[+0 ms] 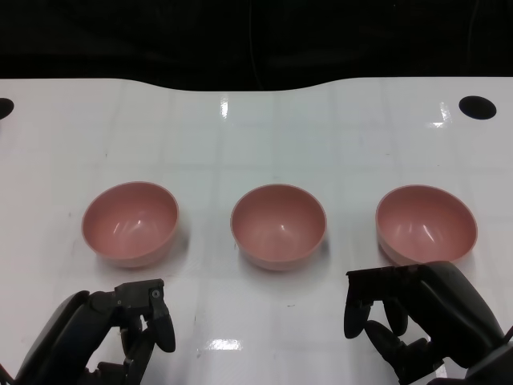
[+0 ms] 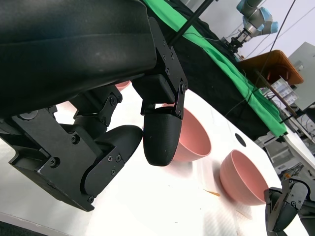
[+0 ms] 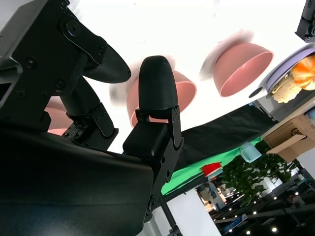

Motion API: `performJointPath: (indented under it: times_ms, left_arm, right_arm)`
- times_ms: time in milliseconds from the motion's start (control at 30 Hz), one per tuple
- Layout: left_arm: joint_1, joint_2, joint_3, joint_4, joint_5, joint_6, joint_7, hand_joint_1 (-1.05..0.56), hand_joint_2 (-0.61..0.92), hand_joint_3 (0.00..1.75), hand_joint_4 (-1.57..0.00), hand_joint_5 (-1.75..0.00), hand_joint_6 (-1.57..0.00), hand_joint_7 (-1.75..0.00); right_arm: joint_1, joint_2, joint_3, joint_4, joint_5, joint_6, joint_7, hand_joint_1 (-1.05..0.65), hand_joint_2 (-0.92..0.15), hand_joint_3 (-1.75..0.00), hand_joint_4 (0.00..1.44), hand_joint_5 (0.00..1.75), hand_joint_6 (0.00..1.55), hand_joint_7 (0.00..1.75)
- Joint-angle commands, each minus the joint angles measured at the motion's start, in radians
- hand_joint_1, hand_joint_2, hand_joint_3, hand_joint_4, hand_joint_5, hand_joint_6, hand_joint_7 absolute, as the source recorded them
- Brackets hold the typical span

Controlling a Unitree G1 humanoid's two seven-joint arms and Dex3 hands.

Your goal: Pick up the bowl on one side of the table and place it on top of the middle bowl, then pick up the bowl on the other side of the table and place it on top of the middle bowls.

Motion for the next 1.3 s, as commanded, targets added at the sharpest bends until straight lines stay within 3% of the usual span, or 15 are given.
performJointPath:
  times_ms: [33, 467, 600, 700, 900, 967, 1033, 1167, 1233, 1300]
  left_arm:
    - [0.007, 0.022, 0.011, 0.000, -0.004, -0.018, 0.000, -0.12, 0.36, 1.48, -0.90, -1.72, -0.80, -1.51]
    - [0.006, 0.021, 0.004, -0.007, 0.004, -0.007, 0.004, -0.12, 0.34, 1.51, -0.89, -1.74, -0.80, -1.53]
    - [0.003, 0.021, 0.001, 0.009, -0.004, -0.023, 0.001, -0.14, 0.32, 1.53, -0.89, -1.74, -0.80, -1.53]
    - [0.004, 0.021, 0.001, 0.013, -0.003, -0.027, 0.002, -0.16, 0.31, 1.53, -0.89, -1.73, -0.80, -1.52]
    - [-0.002, 0.020, 0.001, 0.026, 0.004, -0.048, 0.008, -0.14, 0.30, 1.53, -0.89, -1.72, -0.79, -1.51]
    - [0.001, 0.022, 0.001, 0.017, 0.011, -0.039, 0.006, -0.16, 0.31, 1.54, -0.89, -1.72, -0.79, -1.51]
    - [0.001, 0.024, 0.003, 0.017, 0.015, -0.041, 0.008, -0.17, 0.30, 1.54, -0.88, -1.71, -0.80, -1.51]
    - [0.002, 0.023, 0.003, 0.016, 0.010, -0.037, 0.004, -0.17, 0.30, 1.54, -0.88, -1.71, -0.80, -1.51]
    - [0.004, 0.022, 0.002, 0.014, 0.003, -0.031, -0.001, -0.17, 0.30, 1.53, -0.89, -1.71, -0.80, -1.51]
    - [0.005, 0.022, 0.002, 0.011, 0.003, -0.025, -0.001, -0.17, 0.30, 1.53, -0.89, -1.71, -0.80, -1.51]
  right_arm:
    - [0.005, -0.001, -0.011, -0.013, 0.006, 0.016, -0.001, -0.08, -0.12, -1.54, 0.96, 1.75, 0.94, 1.29]
    - [-0.002, -0.005, -0.021, -0.010, 0.007, 0.019, -0.011, -0.06, -0.12, -1.53, 0.95, 1.72, 0.92, 1.28]
    - [0.000, 0.002, -0.031, -0.019, -0.007, 0.032, -0.033, -0.09, -0.19, -1.38, 0.91, 1.71, 0.93, 1.07]
    - [-0.001, 0.002, -0.036, -0.018, -0.017, 0.028, -0.052, -0.12, -0.25, -1.22, 0.88, 1.53, 0.94, 0.86]
    - [-0.013, 0.002, -0.045, 0.010, -0.037, 0.004, -0.102, -0.15, -0.32, -1.08, 0.86, 1.24, 0.92, 0.72]
    - [-0.019, 0.006, -0.051, 0.015, -0.057, 0.009, -0.134, -0.18, -0.38, -0.90, 0.71, 1.36, 0.85, 0.61]
    - [-0.024, 0.009, -0.054, 0.017, -0.069, 0.015, -0.154, -0.22, -0.46, -0.73, 0.61, 1.25, 0.76, 0.52]
    - [-0.031, 0.007, -0.057, 0.013, -0.095, 0.033, -0.177, -0.23, -0.51, -0.63, 0.59, 1.20, 0.74, 0.49]
    - [-0.035, 0.003, -0.063, 0.005, -0.122, 0.053, -0.194, -0.32, -0.71, -0.28, 0.46, 0.95, 0.59, 0.37]
    - [-0.040, 0.003, -0.066, 0.003, -0.151, 0.081, -0.209, -0.34, -0.78, -0.15, 0.44, 0.88, 0.56, 0.33]
